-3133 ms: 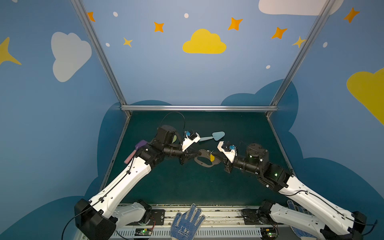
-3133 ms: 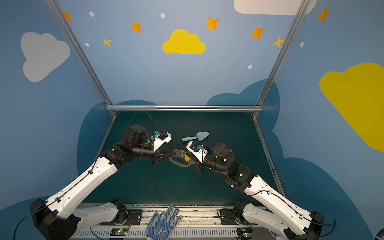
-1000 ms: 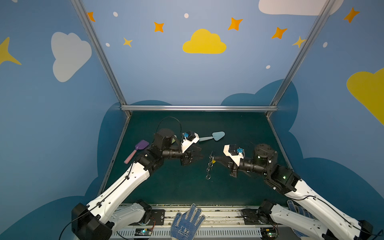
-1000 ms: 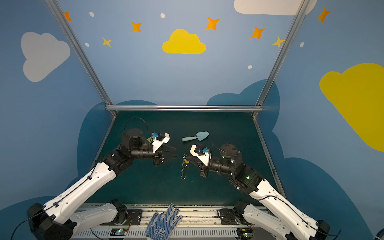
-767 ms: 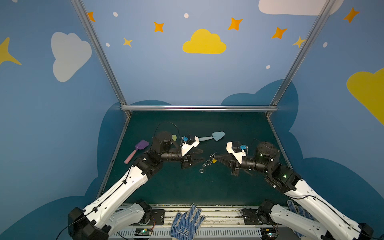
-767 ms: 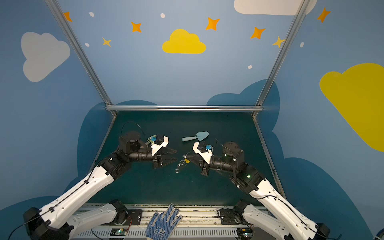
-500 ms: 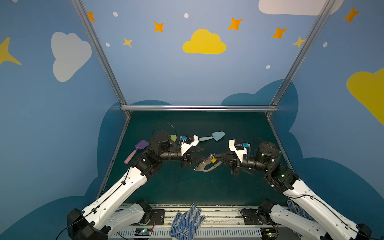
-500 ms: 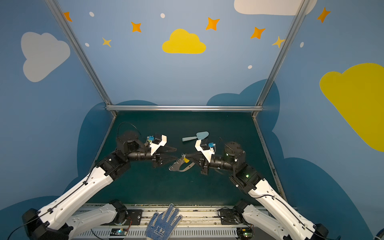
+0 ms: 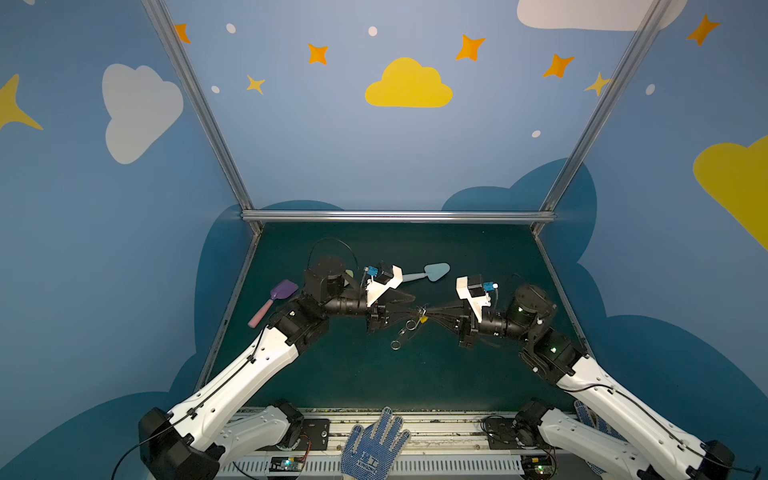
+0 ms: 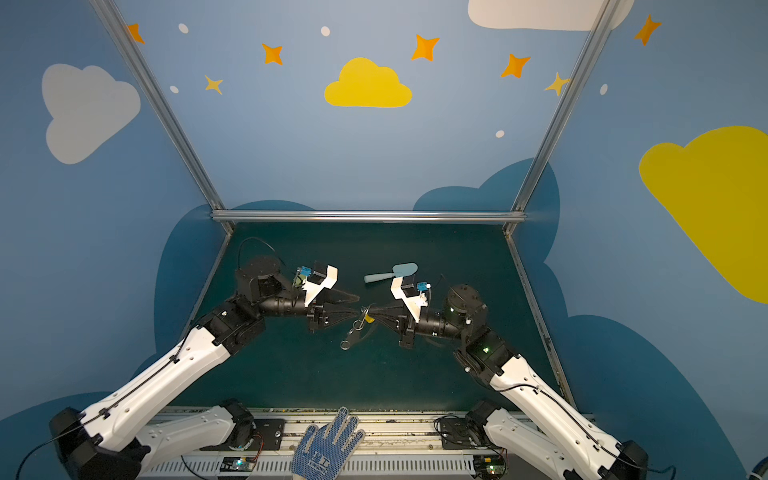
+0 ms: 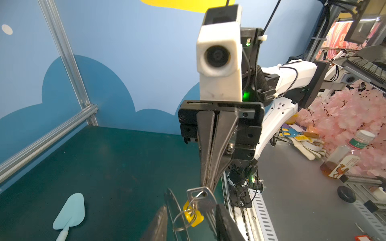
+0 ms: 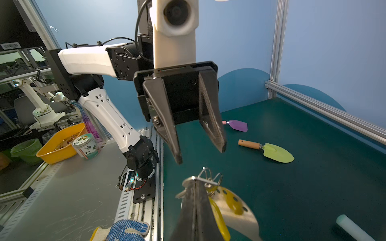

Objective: Put the keys on the keyring

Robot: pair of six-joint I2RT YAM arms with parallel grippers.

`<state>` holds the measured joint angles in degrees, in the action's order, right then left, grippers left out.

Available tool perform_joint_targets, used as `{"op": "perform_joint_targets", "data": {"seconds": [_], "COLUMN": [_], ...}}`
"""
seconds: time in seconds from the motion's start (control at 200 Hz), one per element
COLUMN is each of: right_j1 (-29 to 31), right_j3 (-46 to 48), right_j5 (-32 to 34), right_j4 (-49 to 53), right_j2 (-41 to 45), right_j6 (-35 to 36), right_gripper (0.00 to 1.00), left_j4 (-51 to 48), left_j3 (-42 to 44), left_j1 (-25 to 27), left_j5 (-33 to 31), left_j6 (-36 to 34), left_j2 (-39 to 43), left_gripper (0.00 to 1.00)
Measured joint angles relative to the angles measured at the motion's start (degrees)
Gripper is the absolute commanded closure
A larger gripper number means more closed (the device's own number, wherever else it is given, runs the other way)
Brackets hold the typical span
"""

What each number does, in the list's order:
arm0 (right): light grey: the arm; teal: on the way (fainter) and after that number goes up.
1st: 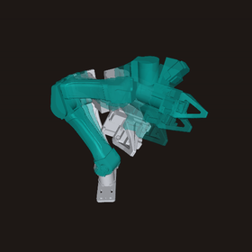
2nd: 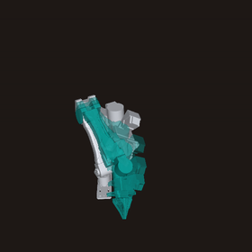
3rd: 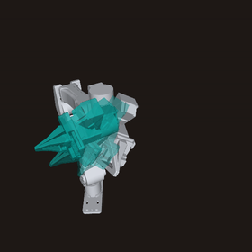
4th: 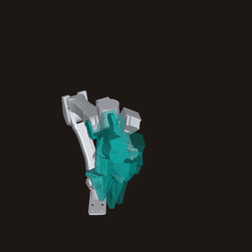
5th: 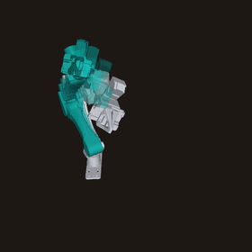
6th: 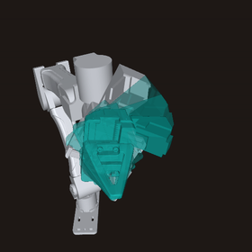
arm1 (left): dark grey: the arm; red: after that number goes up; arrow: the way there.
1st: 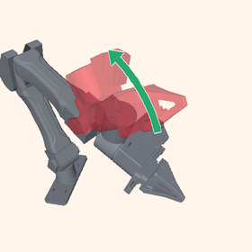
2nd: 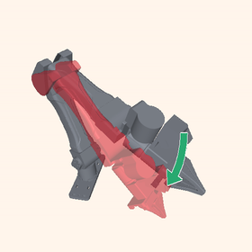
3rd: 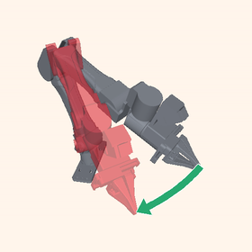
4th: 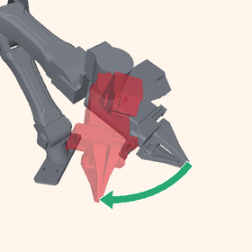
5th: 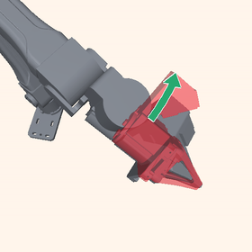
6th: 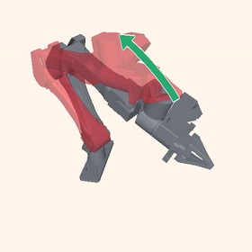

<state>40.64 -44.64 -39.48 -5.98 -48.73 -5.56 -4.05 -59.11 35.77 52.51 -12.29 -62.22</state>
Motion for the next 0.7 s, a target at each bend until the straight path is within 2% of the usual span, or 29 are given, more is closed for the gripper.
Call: {"op": "perform_joint_targets", "data": {"seconds": [0.471, 0.701], "right_j1": [-1.9, -2.27], "right_j3": [2.03, 2.03], "right_j5": [-3.67, -5.88], "right_j4": [-6.82, -9.18], "right_j2": [-0.07, -0.11], "right_j6": [-5.11, -6.95], "right_gripper": [1.0, 1.0], "left_j4": [-0.52, -0.24], "left_j3": [-0.42, -0.42], "left_j1": [0.31, 0.31], "left_j5": [2.25, 2.58], "left_j6": [0.13, 0.37], "left_j2": [-1.92, -2.91], "left_gripper": [0.51, 0.58]}}
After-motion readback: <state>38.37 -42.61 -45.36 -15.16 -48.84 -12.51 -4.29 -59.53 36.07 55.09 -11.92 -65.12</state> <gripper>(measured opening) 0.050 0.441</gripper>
